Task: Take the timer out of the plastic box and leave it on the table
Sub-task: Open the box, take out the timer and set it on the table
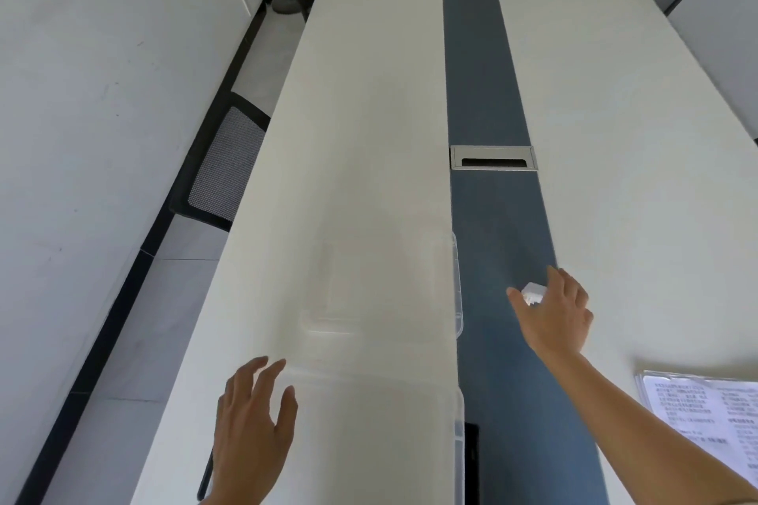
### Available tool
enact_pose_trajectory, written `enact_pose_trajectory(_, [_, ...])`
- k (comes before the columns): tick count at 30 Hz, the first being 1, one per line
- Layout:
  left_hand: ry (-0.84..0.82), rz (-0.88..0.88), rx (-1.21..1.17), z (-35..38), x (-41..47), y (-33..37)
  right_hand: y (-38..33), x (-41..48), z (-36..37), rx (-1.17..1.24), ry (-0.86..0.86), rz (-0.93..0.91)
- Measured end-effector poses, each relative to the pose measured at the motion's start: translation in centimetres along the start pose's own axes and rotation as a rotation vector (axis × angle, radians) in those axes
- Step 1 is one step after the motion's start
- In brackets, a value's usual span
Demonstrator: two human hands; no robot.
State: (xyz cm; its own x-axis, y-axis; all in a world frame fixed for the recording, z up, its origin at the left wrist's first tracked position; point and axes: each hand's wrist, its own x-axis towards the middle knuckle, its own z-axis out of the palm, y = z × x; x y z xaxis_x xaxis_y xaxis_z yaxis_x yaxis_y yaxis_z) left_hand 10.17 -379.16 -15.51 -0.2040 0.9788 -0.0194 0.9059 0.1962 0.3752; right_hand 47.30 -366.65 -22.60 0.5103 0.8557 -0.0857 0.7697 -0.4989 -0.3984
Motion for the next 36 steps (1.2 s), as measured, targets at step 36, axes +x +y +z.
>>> enact_pose_trajectory(36, [-0.058,0.27,-0.289,1.2,4.2,9.2,0.3,-1.0,-3.7,0.916,-0.701,0.453])
